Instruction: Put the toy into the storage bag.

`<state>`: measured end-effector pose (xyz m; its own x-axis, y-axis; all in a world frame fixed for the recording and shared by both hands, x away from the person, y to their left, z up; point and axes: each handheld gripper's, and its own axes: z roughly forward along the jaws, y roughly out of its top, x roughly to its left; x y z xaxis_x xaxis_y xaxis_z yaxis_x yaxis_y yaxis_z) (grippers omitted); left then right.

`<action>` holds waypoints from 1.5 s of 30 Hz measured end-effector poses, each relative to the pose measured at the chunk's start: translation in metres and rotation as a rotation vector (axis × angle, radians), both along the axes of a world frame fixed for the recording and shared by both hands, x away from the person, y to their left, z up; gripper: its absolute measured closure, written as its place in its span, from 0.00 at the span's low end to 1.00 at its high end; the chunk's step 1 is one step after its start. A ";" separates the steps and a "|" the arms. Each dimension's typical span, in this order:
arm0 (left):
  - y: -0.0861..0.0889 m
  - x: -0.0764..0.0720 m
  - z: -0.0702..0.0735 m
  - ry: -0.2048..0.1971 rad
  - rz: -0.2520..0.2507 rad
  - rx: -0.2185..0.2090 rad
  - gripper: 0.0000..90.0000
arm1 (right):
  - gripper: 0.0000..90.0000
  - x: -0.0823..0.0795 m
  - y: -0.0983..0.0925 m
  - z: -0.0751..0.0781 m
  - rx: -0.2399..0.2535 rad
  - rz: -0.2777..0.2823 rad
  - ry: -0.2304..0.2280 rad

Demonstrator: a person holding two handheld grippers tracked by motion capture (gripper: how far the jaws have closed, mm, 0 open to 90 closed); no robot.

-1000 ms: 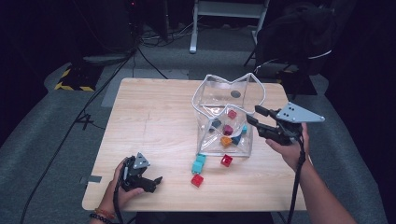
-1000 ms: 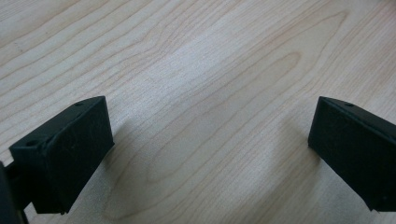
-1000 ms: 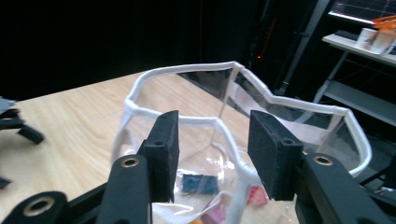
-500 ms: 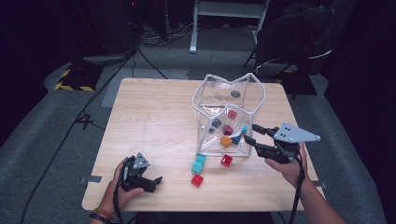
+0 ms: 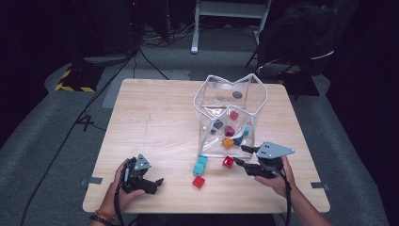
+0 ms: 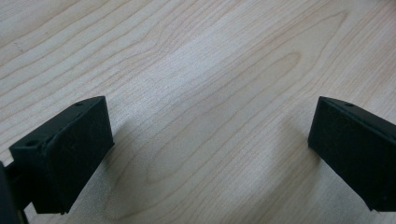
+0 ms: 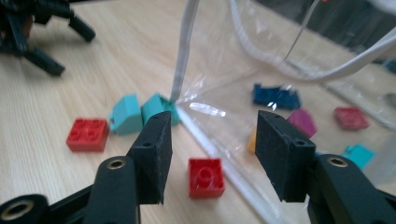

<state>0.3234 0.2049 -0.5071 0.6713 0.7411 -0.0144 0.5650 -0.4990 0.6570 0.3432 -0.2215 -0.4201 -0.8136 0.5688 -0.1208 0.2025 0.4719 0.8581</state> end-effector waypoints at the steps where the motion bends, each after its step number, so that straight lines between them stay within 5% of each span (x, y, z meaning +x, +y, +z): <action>1: 0.000 0.000 0.000 0.001 0.001 -0.002 0.00 | 0.51 0.000 0.002 -0.005 -0.015 0.000 0.010; 14: 0.000 0.000 0.000 0.000 -0.001 0.001 0.00 | 0.41 0.018 0.019 -0.061 -0.137 0.015 0.105; 22: 0.000 0.000 0.000 0.001 0.001 -0.001 0.00 | 0.41 0.027 0.024 -0.076 -0.133 -0.009 0.147; 27: 0.000 0.000 0.000 0.001 0.001 -0.001 0.00 | 0.55 0.031 0.025 -0.082 -0.107 -0.024 0.183; 31: 0.000 0.000 0.000 0.000 0.000 0.000 0.00 | 0.66 0.032 0.022 -0.082 -0.090 -0.042 0.185; 37: 0.000 0.000 0.000 0.001 0.001 -0.001 0.00 | 0.66 0.029 0.016 -0.076 -0.071 -0.046 0.169; 45: 0.000 0.000 0.000 0.001 0.000 -0.002 0.00 | 0.66 0.020 -0.005 -0.048 0.004 -0.056 0.115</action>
